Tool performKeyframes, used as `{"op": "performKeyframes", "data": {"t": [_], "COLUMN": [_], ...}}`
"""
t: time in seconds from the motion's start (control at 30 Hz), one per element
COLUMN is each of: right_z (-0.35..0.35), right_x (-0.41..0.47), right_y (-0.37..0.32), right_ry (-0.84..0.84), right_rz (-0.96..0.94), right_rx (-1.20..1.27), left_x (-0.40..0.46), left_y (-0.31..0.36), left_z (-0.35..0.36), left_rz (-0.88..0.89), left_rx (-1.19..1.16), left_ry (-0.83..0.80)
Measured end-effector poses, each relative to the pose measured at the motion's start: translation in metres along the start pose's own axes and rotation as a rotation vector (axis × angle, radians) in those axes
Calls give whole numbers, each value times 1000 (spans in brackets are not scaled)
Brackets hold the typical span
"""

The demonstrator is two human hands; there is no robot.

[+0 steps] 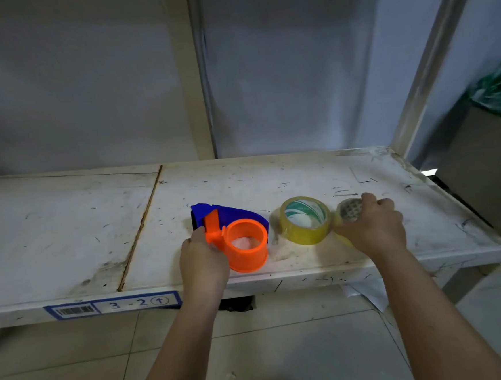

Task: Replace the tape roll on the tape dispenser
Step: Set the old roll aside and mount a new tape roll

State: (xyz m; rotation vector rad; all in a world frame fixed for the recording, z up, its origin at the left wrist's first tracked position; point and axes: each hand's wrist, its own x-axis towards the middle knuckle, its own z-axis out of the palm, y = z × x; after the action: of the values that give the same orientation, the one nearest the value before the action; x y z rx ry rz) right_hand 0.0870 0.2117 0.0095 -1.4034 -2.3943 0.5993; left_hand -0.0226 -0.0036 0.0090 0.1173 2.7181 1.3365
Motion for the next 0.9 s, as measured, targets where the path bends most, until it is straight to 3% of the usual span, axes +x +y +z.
{"op": "performKeyframes", "data": {"t": [0.17, 0.23, 0.33, 0.43, 0.53, 0.63, 0.77, 0.9], "right_z": [9, 7, 3, 12, 31, 41, 35, 9], "right_x": [5, 4, -5, -21, -26, -23, -24, -43], "right_y": [7, 5, -13, -35, -38, -34, -39, -59], "right_ry": [-87, -51, 101, 9, -49, 11, 33, -292], "right_rz": [-2, -49, -349, -586, -627, -591, -529, -449], "right_rx": [-57, -134, -149, -290, -461, -470, -195, 487], "left_x": [-2, -4, -7, -11, -14, -17, -21, -29], "left_y": [-1, -1, 0, 2, 2, 1, 5, 18], "left_z": [3, 3, 3, 3, 2, -1, -5, -7], "left_rz": [17, 45, 83, 116, 119, 150, 332, 591], "left_rx": [0, -12, -19, -2, 4, 10, 0, -45], "left_ry": [15, 16, 29, 41, 36, 35, 57, 34]}}
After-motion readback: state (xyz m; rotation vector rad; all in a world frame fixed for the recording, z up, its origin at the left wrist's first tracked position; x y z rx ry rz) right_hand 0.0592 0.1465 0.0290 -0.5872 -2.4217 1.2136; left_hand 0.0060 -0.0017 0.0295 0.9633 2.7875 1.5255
